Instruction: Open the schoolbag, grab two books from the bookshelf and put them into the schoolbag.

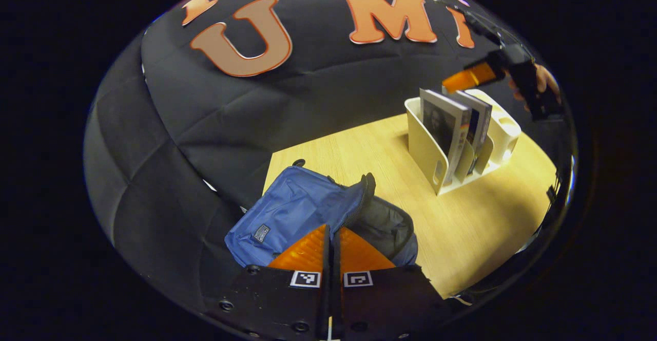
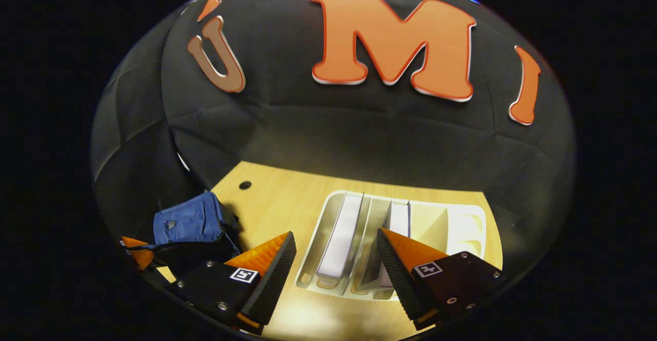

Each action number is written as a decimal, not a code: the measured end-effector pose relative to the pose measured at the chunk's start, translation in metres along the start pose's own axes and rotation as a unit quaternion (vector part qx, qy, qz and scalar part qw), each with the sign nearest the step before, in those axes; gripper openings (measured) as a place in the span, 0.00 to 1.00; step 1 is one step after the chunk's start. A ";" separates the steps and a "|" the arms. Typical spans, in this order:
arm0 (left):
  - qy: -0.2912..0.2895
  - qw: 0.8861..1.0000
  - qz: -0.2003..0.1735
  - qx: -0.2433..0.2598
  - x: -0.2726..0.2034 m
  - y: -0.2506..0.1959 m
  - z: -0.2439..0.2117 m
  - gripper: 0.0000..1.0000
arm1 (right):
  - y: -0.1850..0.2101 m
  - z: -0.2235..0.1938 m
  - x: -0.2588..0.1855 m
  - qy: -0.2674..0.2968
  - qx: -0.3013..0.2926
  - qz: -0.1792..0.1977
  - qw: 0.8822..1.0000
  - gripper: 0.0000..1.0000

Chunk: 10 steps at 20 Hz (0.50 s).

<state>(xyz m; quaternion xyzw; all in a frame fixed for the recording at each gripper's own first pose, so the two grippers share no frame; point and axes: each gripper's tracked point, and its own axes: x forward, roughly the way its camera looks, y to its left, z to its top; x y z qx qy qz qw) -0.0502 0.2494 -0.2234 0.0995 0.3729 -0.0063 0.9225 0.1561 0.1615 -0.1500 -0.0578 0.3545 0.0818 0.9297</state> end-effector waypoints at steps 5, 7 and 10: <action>-0.018 1.000 0.001 0.014 -0.003 0.018 0.018 0.02 | 0.005 -0.009 0.038 0.092 0.002 -0.018 0.996 0.94; -0.020 1.000 -0.006 0.009 -0.002 0.017 0.017 0.02 | 0.009 -0.012 0.048 0.128 0.009 -0.016 0.992 0.93; -0.028 1.000 -0.007 -0.001 -0.001 0.021 0.016 0.02 | 0.011 -0.016 0.058 0.169 0.000 -0.014 0.986 0.89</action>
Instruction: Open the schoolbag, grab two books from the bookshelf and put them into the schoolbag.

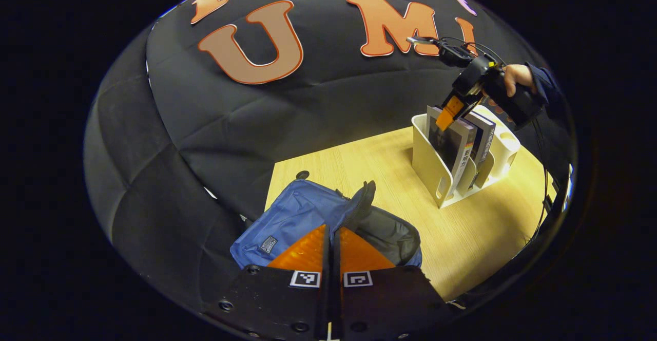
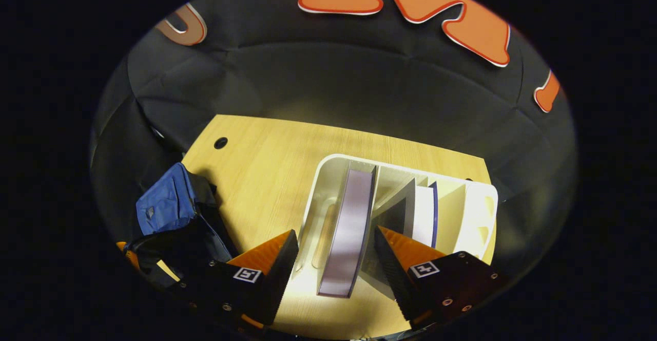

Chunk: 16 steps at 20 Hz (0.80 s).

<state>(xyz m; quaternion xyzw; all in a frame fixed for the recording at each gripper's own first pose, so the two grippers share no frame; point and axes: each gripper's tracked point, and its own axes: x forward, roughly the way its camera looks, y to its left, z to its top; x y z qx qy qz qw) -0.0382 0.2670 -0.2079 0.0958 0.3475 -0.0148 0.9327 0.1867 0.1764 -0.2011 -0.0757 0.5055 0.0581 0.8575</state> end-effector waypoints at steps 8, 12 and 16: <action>-0.011 0.999 -0.013 -0.033 -0.002 -0.003 -0.019 0.02 | -0.001 -0.006 0.008 0.083 0.072 0.001 0.994 0.29; -0.014 0.999 -0.021 -0.036 0.001 -0.010 -0.024 0.02 | -0.004 -0.007 0.005 0.103 0.076 0.005 0.992 0.33; -0.012 0.999 -0.032 -0.043 0.003 -0.013 -0.027 0.02 | -0.004 -0.005 -0.012 0.097 0.080 0.027 0.992 0.28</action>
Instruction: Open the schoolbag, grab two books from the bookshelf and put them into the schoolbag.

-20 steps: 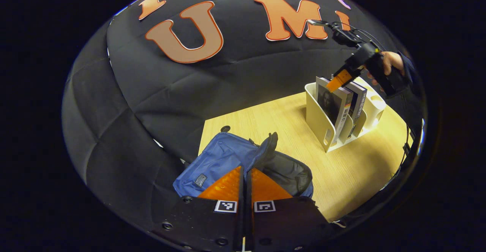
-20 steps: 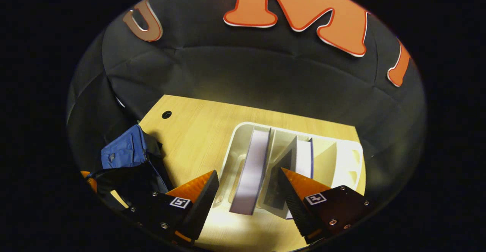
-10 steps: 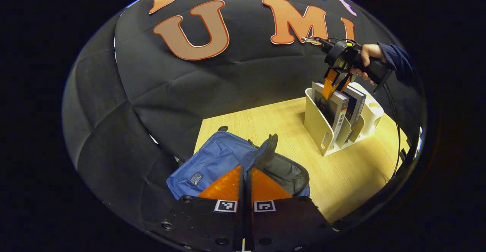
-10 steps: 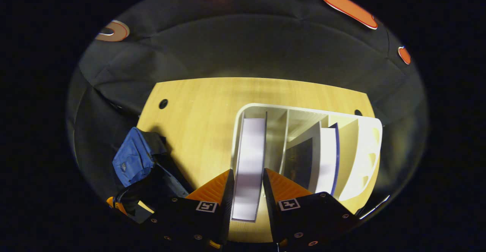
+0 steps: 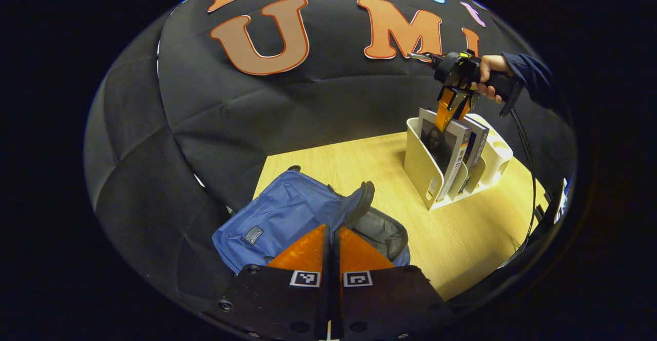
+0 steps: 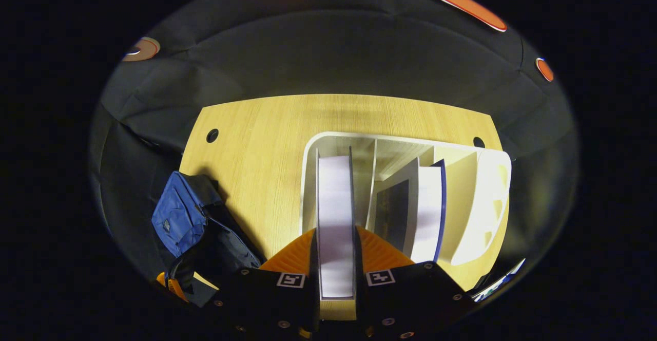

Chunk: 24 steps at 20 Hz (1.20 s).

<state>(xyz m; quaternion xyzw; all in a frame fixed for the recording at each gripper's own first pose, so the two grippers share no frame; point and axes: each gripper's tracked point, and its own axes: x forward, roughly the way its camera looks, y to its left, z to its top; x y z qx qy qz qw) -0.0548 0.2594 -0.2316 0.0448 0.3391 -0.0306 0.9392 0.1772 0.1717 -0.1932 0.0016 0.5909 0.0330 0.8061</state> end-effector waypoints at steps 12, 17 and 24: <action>0.006 1.000 -0.018 -0.001 0.005 0.009 0.008 0.02 | -0.019 -0.008 -0.119 -0.096 -0.004 0.067 0.993 0.27; 0.011 1.000 -0.025 0.007 0.006 0.010 0.009 0.02 | -0.039 -0.029 -0.151 -0.124 0.036 0.092 0.987 0.27; 0.020 0.999 -0.036 -0.008 0.009 0.012 0.013 0.02 | 0.001 -0.092 -0.156 -0.125 0.100 0.218 0.963 0.27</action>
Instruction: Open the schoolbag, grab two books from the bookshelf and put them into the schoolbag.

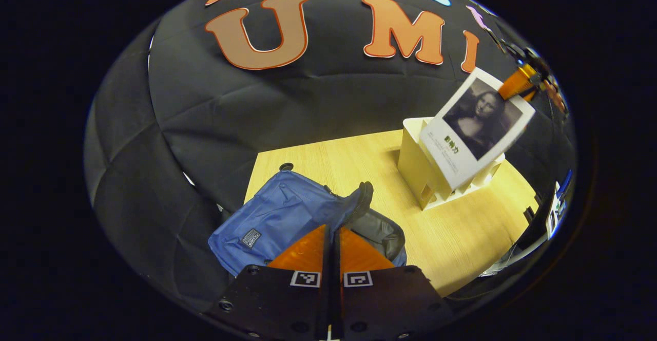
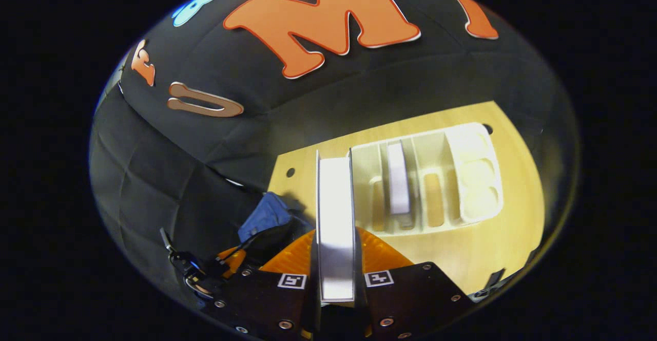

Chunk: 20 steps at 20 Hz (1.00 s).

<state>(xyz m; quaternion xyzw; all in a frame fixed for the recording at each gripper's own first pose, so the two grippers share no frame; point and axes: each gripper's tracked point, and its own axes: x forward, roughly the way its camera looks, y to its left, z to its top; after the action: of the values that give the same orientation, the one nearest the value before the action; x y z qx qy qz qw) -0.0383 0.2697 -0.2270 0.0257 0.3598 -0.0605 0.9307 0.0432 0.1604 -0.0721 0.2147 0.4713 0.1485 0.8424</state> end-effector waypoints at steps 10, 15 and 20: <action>0.012 1.000 -0.011 0.002 0.002 -0.005 0.013 0.02 | 0.031 -0.127 0.065 0.041 0.130 0.113 0.984 0.25; 0.017 0.999 -0.026 -0.029 0.002 -0.013 0.015 0.02 | 0.044 -0.157 0.099 0.019 0.184 0.122 0.975 0.25; 0.019 0.998 -0.047 -0.040 -0.001 -0.027 0.022 0.02 | 0.074 -0.174 0.141 0.006 0.223 0.147 0.964 0.25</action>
<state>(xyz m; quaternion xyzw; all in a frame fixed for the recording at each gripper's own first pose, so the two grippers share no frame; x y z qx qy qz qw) -0.0279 0.2408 -0.2103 -0.0279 0.3806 -0.0894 0.9200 -0.0375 0.3266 -0.2183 0.4632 0.4612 0.1630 0.7390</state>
